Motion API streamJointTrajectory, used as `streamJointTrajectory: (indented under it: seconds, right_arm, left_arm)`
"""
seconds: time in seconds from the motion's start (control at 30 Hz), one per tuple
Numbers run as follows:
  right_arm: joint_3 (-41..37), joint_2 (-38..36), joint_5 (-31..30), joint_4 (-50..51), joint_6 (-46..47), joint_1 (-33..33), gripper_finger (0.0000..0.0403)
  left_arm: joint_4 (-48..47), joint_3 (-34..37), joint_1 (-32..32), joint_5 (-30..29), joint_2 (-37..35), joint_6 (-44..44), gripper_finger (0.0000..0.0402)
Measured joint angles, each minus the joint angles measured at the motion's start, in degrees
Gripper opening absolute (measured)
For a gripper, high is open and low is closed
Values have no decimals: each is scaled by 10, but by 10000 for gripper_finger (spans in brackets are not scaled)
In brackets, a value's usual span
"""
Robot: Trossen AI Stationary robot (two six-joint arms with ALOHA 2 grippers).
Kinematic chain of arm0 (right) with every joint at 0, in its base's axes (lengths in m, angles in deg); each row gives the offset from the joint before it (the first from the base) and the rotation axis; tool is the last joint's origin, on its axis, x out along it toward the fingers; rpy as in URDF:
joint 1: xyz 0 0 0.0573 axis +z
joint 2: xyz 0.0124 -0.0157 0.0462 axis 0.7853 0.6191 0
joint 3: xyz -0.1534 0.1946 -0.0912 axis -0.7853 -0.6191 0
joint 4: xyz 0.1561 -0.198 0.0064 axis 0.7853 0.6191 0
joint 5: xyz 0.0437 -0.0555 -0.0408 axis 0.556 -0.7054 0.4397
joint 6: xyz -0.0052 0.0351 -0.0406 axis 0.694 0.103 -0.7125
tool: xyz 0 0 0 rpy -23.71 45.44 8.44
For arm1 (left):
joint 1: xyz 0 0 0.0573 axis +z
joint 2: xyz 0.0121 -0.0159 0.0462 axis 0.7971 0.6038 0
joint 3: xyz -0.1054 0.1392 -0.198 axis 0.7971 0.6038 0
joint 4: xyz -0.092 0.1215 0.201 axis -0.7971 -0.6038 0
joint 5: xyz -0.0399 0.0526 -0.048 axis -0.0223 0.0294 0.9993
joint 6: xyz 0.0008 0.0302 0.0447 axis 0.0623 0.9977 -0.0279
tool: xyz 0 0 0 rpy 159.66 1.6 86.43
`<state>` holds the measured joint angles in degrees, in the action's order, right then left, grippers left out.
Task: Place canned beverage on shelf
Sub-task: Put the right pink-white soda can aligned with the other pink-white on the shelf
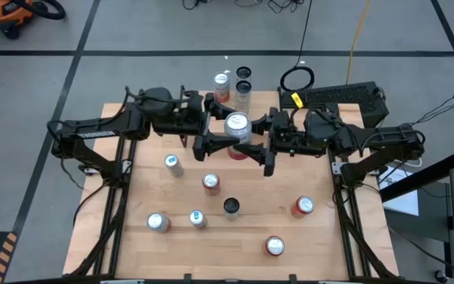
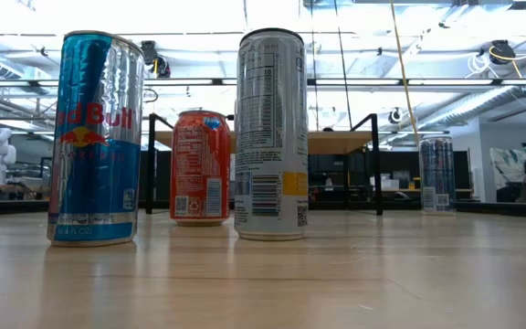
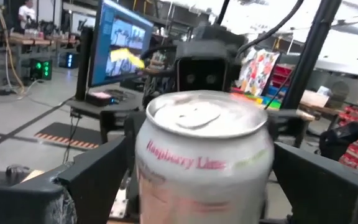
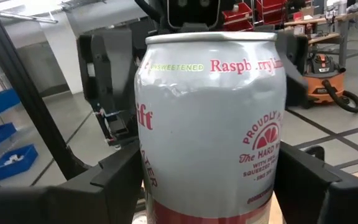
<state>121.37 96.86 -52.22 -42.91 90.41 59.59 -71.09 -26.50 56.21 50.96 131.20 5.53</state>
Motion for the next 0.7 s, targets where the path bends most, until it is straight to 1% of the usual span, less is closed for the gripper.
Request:
streamJointTrajectory:
  seconds: [0.17,0.43,0.7]
  right_arm:
    - [0,5,0,0,3,0,270]
    - [0,5,1,-3,3,1,270]
    - [0,5,2,-3,5,1,270]
  left_arm:
    - [4,0,0,3,-1,7,374]
    - [-29,0,1,30,-1,4,334]
    - [-35,0,0,31,-1,5,319]
